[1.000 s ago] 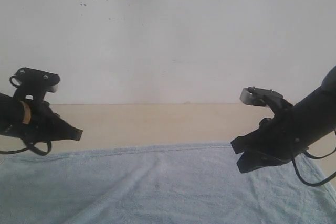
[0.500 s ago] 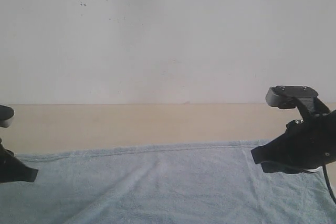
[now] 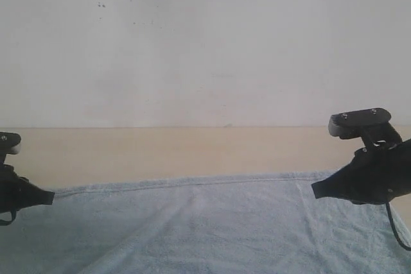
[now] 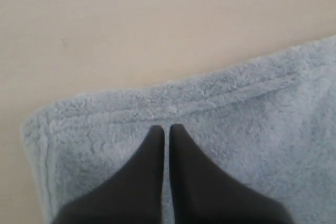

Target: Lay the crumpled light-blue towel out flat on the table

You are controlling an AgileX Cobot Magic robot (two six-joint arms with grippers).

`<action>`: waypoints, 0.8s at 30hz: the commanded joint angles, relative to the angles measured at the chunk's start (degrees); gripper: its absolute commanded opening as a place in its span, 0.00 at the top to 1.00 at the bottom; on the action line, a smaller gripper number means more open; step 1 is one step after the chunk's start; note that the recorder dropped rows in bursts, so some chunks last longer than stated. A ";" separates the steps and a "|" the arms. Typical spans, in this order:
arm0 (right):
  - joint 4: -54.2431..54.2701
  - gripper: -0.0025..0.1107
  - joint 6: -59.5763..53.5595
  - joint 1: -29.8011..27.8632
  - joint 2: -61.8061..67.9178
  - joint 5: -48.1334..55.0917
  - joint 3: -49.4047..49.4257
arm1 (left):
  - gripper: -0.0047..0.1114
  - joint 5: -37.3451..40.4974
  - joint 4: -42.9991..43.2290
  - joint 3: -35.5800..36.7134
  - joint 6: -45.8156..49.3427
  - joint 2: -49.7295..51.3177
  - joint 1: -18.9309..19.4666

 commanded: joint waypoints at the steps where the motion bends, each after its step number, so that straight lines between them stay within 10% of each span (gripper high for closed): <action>1: -0.28 0.98 0.04 -0.15 -0.02 -1.25 0.10 | 0.92 0.74 -0.72 -3.46 0.84 3.51 0.78; 16: -0.18 0.98 0.04 -0.15 -0.15 1.10 -0.14 | 0.92 1.73 -0.90 -9.64 5.66 9.16 0.89; 24: -0.18 0.98 0.74 -0.15 -8.73 1.32 -0.14 | 0.92 1.36 -0.90 -4.43 -8.15 -10.51 0.89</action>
